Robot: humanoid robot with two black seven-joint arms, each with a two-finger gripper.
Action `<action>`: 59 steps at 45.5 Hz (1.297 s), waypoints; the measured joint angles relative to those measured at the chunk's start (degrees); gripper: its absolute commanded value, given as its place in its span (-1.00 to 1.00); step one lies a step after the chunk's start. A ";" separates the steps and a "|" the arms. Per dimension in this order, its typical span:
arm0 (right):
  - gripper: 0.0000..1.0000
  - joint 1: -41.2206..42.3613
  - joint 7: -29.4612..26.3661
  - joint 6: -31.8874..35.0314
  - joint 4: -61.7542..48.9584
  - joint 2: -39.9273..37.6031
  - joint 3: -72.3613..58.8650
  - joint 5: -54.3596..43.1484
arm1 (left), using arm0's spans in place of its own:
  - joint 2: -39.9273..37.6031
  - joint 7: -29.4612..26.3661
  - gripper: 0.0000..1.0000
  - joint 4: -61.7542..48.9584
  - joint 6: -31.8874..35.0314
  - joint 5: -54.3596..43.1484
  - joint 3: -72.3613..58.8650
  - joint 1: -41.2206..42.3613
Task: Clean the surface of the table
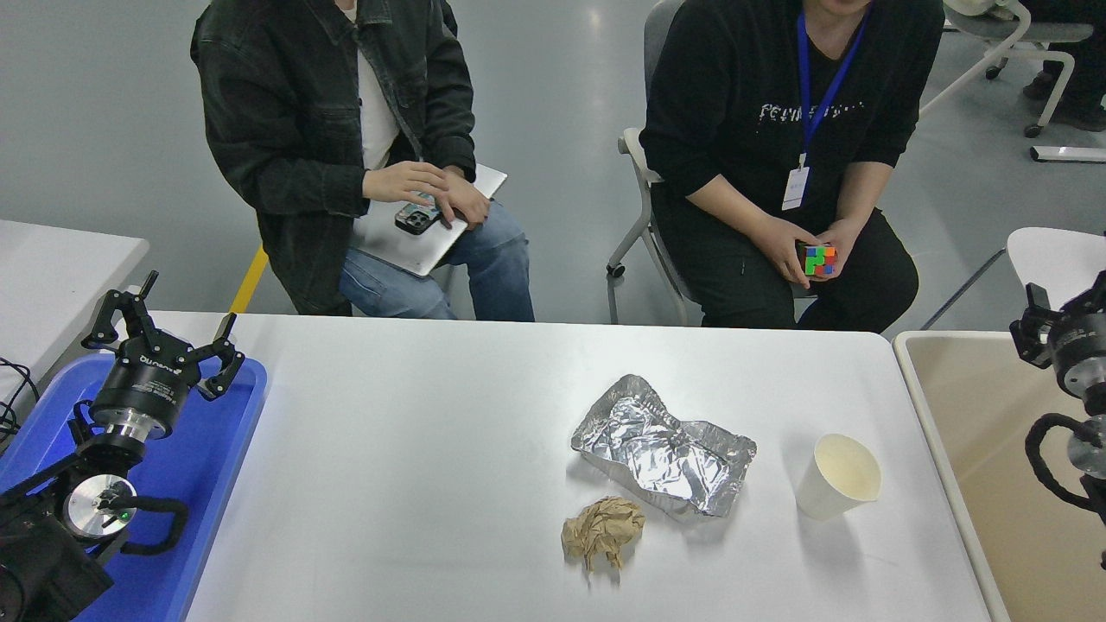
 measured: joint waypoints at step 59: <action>0.97 2.90 -0.34 1.79 -0.91 -1.34 -4.67 0.07 | 0.00 0.00 1.00 0.00 0.00 0.00 -0.08 0.00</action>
